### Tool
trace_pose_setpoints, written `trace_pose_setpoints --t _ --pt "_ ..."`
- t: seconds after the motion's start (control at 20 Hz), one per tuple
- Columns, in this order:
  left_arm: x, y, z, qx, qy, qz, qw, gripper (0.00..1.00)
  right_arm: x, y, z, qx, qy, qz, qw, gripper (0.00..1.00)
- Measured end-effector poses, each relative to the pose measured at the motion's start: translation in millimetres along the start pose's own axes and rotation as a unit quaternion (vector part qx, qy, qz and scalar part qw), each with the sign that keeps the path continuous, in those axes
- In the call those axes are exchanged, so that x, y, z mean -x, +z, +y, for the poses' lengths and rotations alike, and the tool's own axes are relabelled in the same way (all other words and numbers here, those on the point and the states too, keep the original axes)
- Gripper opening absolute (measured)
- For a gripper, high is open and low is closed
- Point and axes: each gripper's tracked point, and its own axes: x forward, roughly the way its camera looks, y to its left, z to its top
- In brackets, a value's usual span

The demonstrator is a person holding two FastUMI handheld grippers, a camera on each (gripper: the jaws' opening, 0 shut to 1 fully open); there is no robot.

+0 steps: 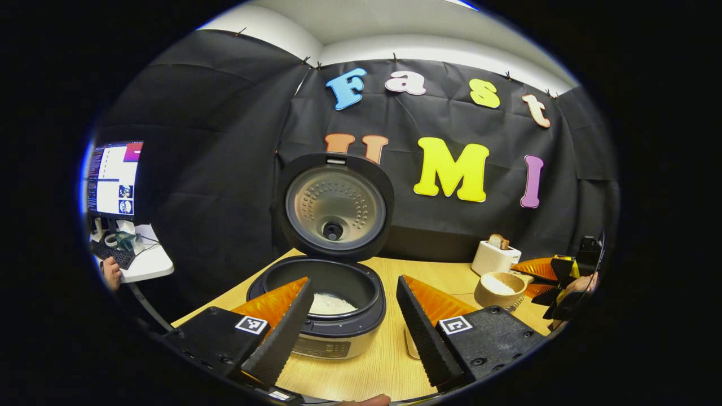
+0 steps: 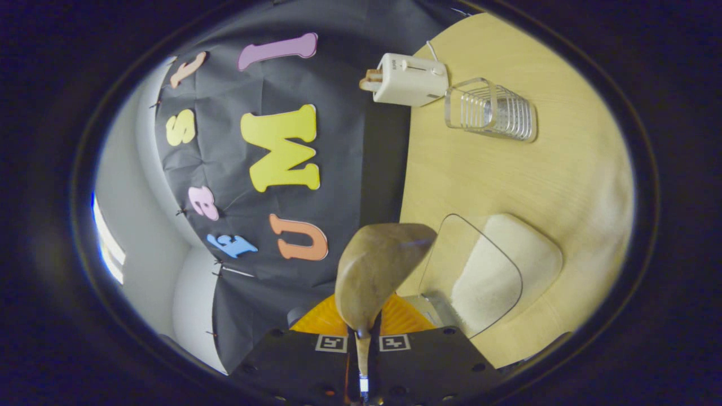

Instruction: Close the left gripper, press the button to open the rice cooker; take a wooden spoon from the chopstick holder with the right hand, scoop a spoonful of rice and pour it into the rice cooker, then put the wooden spoon back into the chopstick holder.

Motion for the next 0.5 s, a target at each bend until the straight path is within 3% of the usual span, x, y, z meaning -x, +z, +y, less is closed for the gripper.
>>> trace_pose_setpoints --t 0.5 --pt "15 12 40 -0.020 0.011 -0.020 1.000 0.95 -52 -92 55 0.057 -0.013 0.025 0.998 0.06"
